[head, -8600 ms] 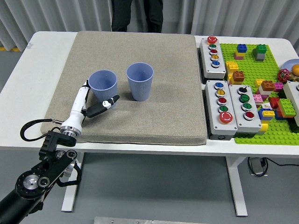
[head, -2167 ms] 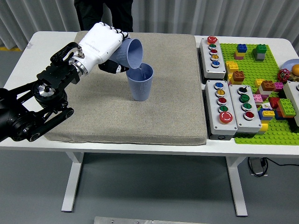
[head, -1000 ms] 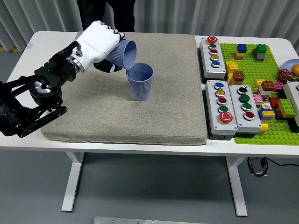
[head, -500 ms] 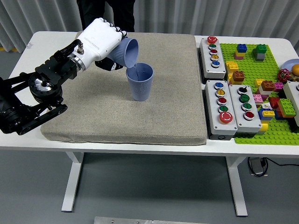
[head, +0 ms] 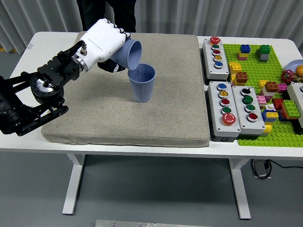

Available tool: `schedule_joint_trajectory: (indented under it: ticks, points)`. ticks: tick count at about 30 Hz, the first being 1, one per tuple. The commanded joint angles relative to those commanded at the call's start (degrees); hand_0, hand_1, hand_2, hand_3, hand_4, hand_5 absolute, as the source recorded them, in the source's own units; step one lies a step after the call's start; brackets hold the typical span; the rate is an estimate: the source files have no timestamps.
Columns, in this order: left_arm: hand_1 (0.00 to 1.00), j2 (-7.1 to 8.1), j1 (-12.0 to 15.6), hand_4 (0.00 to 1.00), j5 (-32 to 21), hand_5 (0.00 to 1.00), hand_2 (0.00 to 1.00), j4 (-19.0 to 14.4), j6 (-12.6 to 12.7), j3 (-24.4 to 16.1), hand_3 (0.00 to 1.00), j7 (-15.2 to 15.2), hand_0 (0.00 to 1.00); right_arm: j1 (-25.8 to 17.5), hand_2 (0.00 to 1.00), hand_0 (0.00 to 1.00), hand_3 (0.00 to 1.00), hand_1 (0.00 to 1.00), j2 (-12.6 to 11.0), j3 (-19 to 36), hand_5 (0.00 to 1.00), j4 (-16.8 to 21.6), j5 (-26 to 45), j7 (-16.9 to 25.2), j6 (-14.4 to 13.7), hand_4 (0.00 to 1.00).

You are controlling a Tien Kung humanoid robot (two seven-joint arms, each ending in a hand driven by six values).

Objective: Pick cup pour cup place

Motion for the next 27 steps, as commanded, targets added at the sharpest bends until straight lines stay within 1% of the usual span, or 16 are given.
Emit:
schedule_joint_trajectory:
  ticks: [15, 27]
  points:
    - [0.437, 0.23, -1.13, 0.807, 0.0, 0.276, 0.501, -0.14, 0.2, 1.56, 0.509, 0.31, 0.448, -0.04, 0.561, 0.673, 0.556, 0.614, -0.01, -0.25, 0.219, -0.01, 0.41, 0.07, -0.05, 0.002]
    - [0.436, 0.41, -0.83, 0.808, 0.0, 0.278, 0.5, -0.59, 0.44, 1.23, 0.508, 0.32, 0.449, 0.12, 0.56, 0.672, 0.555, 0.614, -0.01, -0.23, 0.218, -0.01, 0.32, 0.07, -0.12, 0.002]
